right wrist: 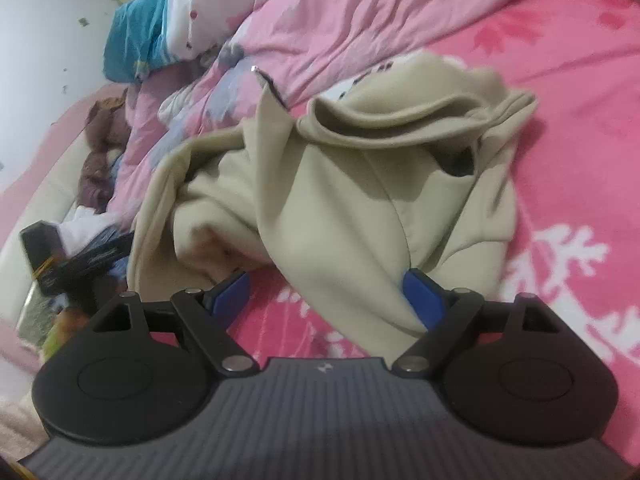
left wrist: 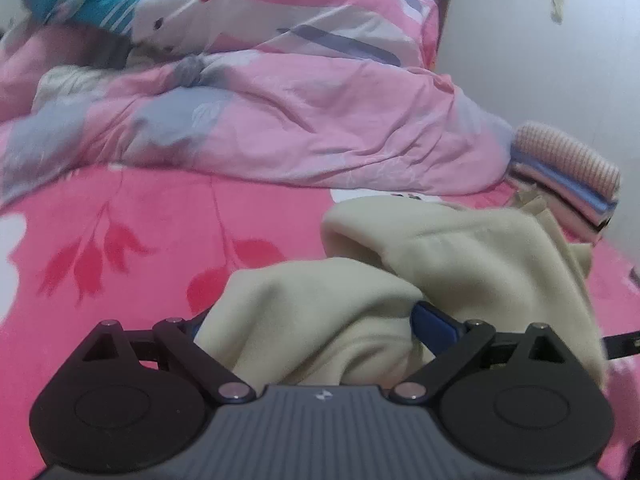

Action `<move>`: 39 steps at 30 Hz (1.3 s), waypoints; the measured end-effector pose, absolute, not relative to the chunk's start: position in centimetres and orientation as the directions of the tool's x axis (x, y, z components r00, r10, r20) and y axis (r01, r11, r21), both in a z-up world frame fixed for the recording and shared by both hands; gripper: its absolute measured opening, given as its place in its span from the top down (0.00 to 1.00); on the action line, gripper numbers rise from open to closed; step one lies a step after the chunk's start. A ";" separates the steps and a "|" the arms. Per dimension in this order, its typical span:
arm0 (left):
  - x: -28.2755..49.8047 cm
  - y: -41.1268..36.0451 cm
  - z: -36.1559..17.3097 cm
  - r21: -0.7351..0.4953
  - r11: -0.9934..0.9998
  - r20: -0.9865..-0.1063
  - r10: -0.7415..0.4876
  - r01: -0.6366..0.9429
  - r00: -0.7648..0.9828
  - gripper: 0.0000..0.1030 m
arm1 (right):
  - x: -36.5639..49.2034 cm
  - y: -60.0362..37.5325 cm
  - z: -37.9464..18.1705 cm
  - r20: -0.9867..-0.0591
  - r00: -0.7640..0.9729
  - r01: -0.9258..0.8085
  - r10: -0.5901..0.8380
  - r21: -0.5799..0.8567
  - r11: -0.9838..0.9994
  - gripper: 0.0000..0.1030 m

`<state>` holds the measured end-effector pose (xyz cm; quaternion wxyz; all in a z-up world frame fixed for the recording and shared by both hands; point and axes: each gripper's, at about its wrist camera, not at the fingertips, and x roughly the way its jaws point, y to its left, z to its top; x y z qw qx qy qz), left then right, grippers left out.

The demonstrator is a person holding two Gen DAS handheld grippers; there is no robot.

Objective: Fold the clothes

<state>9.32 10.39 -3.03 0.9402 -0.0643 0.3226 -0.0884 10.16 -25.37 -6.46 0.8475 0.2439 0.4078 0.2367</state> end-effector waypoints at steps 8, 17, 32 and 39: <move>2.1 12.9 -0.8 -0.330 0.940 -0.500 -0.257 0.092 0.827 0.08 | 6.7 -29.5 -3.5 -0.444 0.687 -0.157 0.575 0.682 0.714 0.18; 1.9 12.0 -1.6 -0.294 0.955 -0.529 -0.200 0.043 0.825 0.11 | 7.0 -20.5 -0.1 -0.390 0.628 -0.420 0.673 0.558 0.715 0.17; 2.6 13.5 -4.1 -0.340 0.940 -0.581 -0.181 -0.035 0.794 0.17 | 7.4 -13.1 -1.0 -0.448 0.557 -0.522 0.699 0.466 0.714 0.85; 1.9 15.7 -3.9 -0.438 0.895 -0.570 -0.208 -0.080 0.795 0.19 | 2.1 -14.4 -1.2 -0.397 0.472 -0.567 0.787 0.547 0.616 0.87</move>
